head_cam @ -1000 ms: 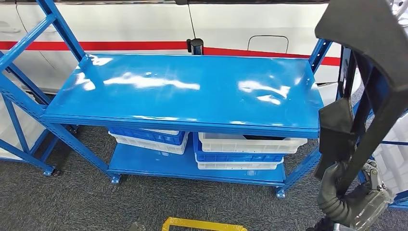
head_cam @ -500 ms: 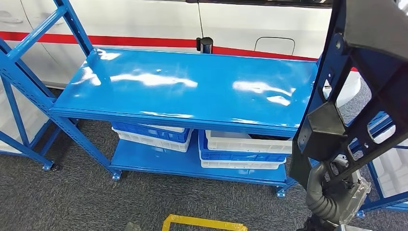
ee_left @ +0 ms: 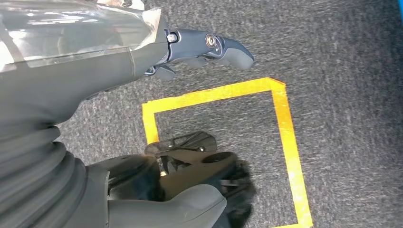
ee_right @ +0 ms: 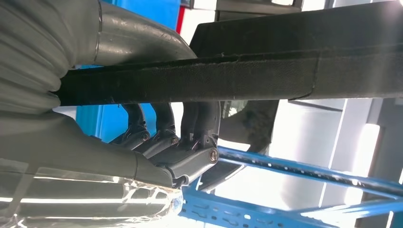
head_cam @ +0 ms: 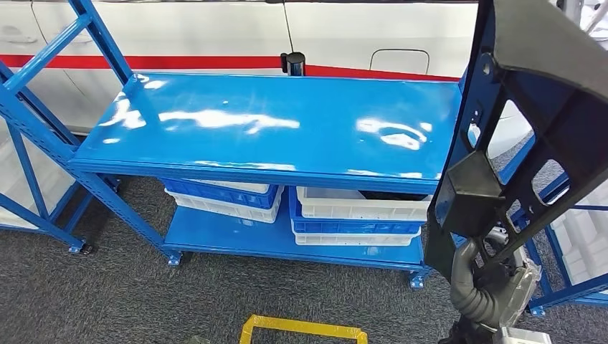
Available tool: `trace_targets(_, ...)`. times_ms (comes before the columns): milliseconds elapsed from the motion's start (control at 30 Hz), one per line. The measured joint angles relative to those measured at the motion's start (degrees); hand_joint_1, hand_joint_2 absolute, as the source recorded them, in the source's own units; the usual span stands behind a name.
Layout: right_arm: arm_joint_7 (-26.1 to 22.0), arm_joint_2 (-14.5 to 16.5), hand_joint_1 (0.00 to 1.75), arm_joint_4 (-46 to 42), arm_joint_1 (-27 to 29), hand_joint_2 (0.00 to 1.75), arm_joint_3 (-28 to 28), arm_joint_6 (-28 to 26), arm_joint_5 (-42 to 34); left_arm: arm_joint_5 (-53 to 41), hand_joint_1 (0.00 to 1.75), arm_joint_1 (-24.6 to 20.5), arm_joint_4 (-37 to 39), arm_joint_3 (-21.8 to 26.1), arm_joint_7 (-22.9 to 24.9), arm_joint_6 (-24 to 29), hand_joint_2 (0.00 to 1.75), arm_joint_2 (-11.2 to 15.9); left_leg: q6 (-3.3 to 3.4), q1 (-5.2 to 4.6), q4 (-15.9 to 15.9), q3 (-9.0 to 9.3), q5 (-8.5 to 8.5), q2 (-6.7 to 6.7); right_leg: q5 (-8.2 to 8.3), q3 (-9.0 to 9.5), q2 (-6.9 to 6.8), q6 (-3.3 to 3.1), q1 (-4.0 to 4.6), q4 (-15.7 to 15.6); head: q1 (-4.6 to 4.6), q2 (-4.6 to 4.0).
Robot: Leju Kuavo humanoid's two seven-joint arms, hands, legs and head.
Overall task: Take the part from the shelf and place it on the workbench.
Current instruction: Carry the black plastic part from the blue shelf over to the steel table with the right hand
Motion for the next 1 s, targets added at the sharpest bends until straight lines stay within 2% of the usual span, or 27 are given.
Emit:
trace_targets(33, 0.0, 0.0, 1.75, 0.1, 0.0, 1.75, 0.1, 0.1, 0.0, 0.0, 0.0, 0.0, 0.0, 0.0, 0.0, 0.1, 1.75, 0.0, 0.13, 0.03, -1.5, 1.17, 1.02, 0.0, 0.15, -0.14, 0.01, 0.03, 0.04, 0.0, 0.01, 0.0)
trace_targets(100, 0.1, 0.1, 1.75, 0.2, -0.1, 1.75, 0.2, 0.3, -0.1, 0.1, 0.0, 0.0, 0.0, 0.1, 0.0, 0.3, 1.75, 0.0, 0.7, 0.0, -9.2, 5.9, 4.09, -0.02, 0.4, -0.26, 0.04, 0.28, 0.12, 0.0, 0.01, 0.0)
trace_targets(133, 0.1, 0.2, 1.75, 0.3, -0.2, 1.75, 0.2, 0.4, -0.1, 0.1, 0.0, -0.1, 0.0, 0.1, 0.0, 0.4, 1.75, 0.0, 0.99, -0.11, -12.7, 7.92, 5.15, -0.03, 0.54, -0.33, 0.04, 0.49, 0.27, 0.0, 0.04, 0.0)
trace_targets(167, 0.2, 0.3, 1.75, 0.3, -0.3, 1.75, 0.2, 0.5, -0.1, 0.1, 0.0, -0.2, 0.0, 0.1, 0.0, 0.4, 1.75, -0.1, 1.26, -0.26, -15.0, 9.19, 5.71, -0.03, 0.7, -0.43, 0.03, 0.76, 0.35, 0.1, 0.05, 0.0)
trace_targets(233, 0.2, 0.5, 1.75, 0.3, -0.6, 1.75, 0.3, 0.7, -0.1, 0.1, 0.0, -0.2, 0.0, 0.1, 0.0, 0.4, 1.75, -0.1, 1.71, -0.67, -16.1, 9.42, 6.02, -0.02, 1.1, -0.64, 0.0, 1.4, 0.42, 0.0, 0.07, 0.0)
trace_targets(300, 0.2, 0.6, 1.75, 0.3, -0.7, 1.75, 0.3, 0.8, -0.1, 0.1, 0.0, -0.1, 0.0, 0.2, 0.0, 0.4, 1.75, -0.2, 2.5, -0.68, -16.6, 9.21, 6.82, 0.1, 0.92, -1.06, -0.01, 1.93, 0.44, 0.4, 0.05, 0.0)
trace_targets(333, 0.3, 0.6, 1.75, 0.3, -0.7, 1.75, 0.3, 0.8, -0.1, 0.1, 0.0, -0.1, 0.0, 0.2, 0.0, 0.4, 1.75, -0.3, 2.98, -0.6, -16.9, 9.0, 7.31, 0.19, -0.07, -1.73, 0.0, 1.91, 0.48, 1.7, 0.14, 0.0)
trace_targets(367, 0.3, 0.6, 1.75, 0.4, -0.7, 1.75, 0.3, 0.8, -0.1, 0.1, 0.0, -0.2, 0.0, 0.2, 0.0, 0.4, 1.75, -0.4, 3.37, -0.51, -17.1, 8.71, 7.79, 0.29, -1.73, -2.8, 0.02, 1.69, 0.53, 4.1, 0.23, 0.0)
trace_targets(433, 0.4, 0.6, 1.75, 0.5, -0.7, 1.75, 0.3, 0.8, -0.1, 0.1, 0.0, -0.2, 0.0, 0.2, 0.1, 0.3, 1.75, -0.5, 3.76, -0.56, -17.1, 7.77, 8.43, 0.41, -5.91, -5.69, 0.06, 1.19, 0.44, 11.5, 0.43, 0.0)
trace_targets(467, 0.4, 0.6, 1.75, 0.6, -0.6, 1.75, 0.3, 0.8, -0.1, 0.1, 0.0, -0.2, 0.0, 0.2, 0.2, 0.3, 1.75, -0.5, 3.77, -0.58, -17.1, 7.32, 8.73, 0.45, -7.28, -6.63, 0.06, 1.26, 0.43, 14.6, 0.48, 0.0)
trace_targets(500, 0.5, 0.6, 1.75, 0.7, -0.6, 1.75, 0.3, 0.8, -0.1, 0.1, 0.0, -0.1, 0.0, 0.2, 0.3, 0.3, 1.75, -0.5, 3.72, -0.59, -17.1, 6.9, 9.03, 0.47, -7.79, -6.64, 0.06, 1.57, 0.42, 16.0, 0.5, 0.0)
trace_targets(533, 0.6, 0.6, 1.75, 0.8, -0.6, 1.75, 0.3, 0.8, -0.1, 0.1, 0.0, -0.1, 0.0, 0.2, 0.3, 0.3, 1.75, -0.5, 3.61, -0.58, -17.1, 6.56, 9.31, 0.47, -7.38, -5.43, 0.05, 2.03, 0.4, 15.0, 0.55, 0.0)
trace_targets(567, 0.7, 0.6, 1.75, 0.8, -0.6, 1.75, 0.3, 0.9, -0.1, 0.0, 0.0, -0.1, 0.1, 0.2, 0.4, 0.3, 1.75, -0.6, 3.45, -0.57, -17.1, 6.31, 9.54, 0.44, -6.27, -3.01, 0.04, 2.54, 0.34, 11.6, 0.54, 0.0)
trace_targets(600, 0.8, 0.6, 1.75, 0.8, -0.6, 1.75, 0.3, 0.9, -0.2, 0.0, 0.0, -0.1, 0.1, 0.2, 0.5, 0.3, 1.75, -0.6, 3.25, -0.56, -17.0, 6.12, 9.74, 0.4, -5.17, 0.0, 0.02, 2.92, 0.21, 6.9, 0.56, 0.0)
trace_targets(633, 0.8, 0.6, 1.75, 0.8, -0.7, 1.75, 0.3, 0.9, -0.3, -0.1, 0.0, -0.1, 0.1, 0.2, 0.5, 0.2, 1.75, -0.6, 3.0, -0.66, -16.8, 5.93, 9.91, 0.36, -4.13, 2.65, 0.09, 3.0, 0.21, 2.9, 0.54, 0.0)
trace_targets(667, 0.9, 0.6, 1.75, 0.8, -0.6, 1.75, 0.3, 0.9, -0.4, -0.3, 0.0, -0.1, 0.1, 0.2, 0.6, 0.1, 1.75, -0.6, 2.73, -0.77, -16.7, 5.82, 10.07, 0.33, -3.45, 4.32, 0.16, 2.92, 0.23, 0.0, 0.51, 0.0)
trace_targets(700, 0.9, 0.6, 1.75, 0.8, -0.6, 1.75, 0.2, 0.9, -0.6, -0.4, 0.0, -0.2, 0.1, 0.2, 0.7, 0.0, 1.75, -0.6, 2.5, -0.87, -16.5, 5.68, 10.21, 0.3, -3.25, 4.83, 0.26, 2.64, 0.29, -1.2, 0.46, 0.0)
trace_targets(733, 0.9, 0.5, 1.75, 0.9, -0.5, 1.75, 0.1, 0.9, -0.9, -0.6, 0.0, -0.2, 0.1, 0.2, 0.7, -0.2, 1.75, -0.6, 2.23, -0.94, -16.4, 5.58, 10.35, 0.28, -3.09, 4.61, 0.37, 2.3, 0.44, -1.3, 0.39, 0.0)
trace_targets(767, 0.9, 0.5, 1.75, 0.9, -0.3, 1.75, -0.1, 0.9, -1.2, -0.8, 0.0, -0.1, 0.1, 0.2, 0.8, -0.3, 1.75, -0.6, 1.96, -0.88, -16.3, 5.5, 10.45, 0.26, -3.01, 4.21, 0.38, 1.91, 0.24, -1.4, 0.37, 0.0)
trace_targets(800, 0.8, 0.3, 1.75, 0.9, -0.2, 1.75, -0.3, 0.9, -1.6, -0.9, 0.0, -0.1, 0.1, 0.2, 0.8, -0.3, 1.75, -0.6, 1.66, -0.75, -16.0, 5.28, 10.07, 0.2, -2.87, 4.0, 0.36, 1.43, 0.06, -1.4, 0.31, 0.0)
trace_targets(833, 0.7, 0.3, 1.75, 0.9, 0.0, 1.75, -0.5, 0.8, -1.9, -1.1, 0.0, 0.0, 0.1, 0.2, 0.8, -0.4, 1.75, -0.6, 1.33, -0.61, -15.1, 4.87, 8.93, 0.15, -2.59, 3.88, 0.31, 0.9, -0.11, -1.5, 0.21, 0.0)
trace_targets(867, 0.7, 0.2, 1.75, 0.9, 0.2, 1.75, -0.7, 0.8, -2.2, -1.3, 0.0, 0.0, 0.1, 0.2, 0.8, -0.5, 1.75, -0.6, 1.0, -0.45, -13.2, 4.12, 6.99, 0.09, -2.22, 3.72, 0.25, 0.38, -0.3, -1.6, 0.1, 0.0)
trace_targets(933, 0.4, -0.1, 1.75, 0.9, 0.7, 1.75, -1.2, 0.6, -2.8, -1.6, 0.0, 0.0, 0.2, 0.1, 0.8, -0.6, 1.75, -0.6, 0.38, -0.21, -6.2, 1.74, 1.93, 0.05, -1.6, 3.14, 0.15, -0.15, -0.16, -1.5, -0.1, 0.0)
trace_targets(967, 0.3, -0.3, 1.75, 0.9, 1.1, 1.75, -1.5, 0.6, -3.1, -1.7, 0.0, 0.0, 0.2, 0.1, 0.9, -0.7, 1.75, -0.6, 0.16, -0.12, -2.7, 0.73, 0.28, 0.05, -1.33, 2.81, 0.12, -0.21, -0.06, -1.4, -0.1, 0.0)
trace_targets(1000, 0.1, -0.5, 1.75, 0.9, 1.5, 1.75, -1.7, 0.5, -3.3, -1.8, 0.0, 0.0, 0.2, 0.0, 0.9, -0.7, 1.75, -0.5, 0.08, -0.05, -0.7, 0.44, -0.25, 0.05, -1.12, 2.51, 0.1, -0.17, 0.03, -1.4, -0.1, 0.0)
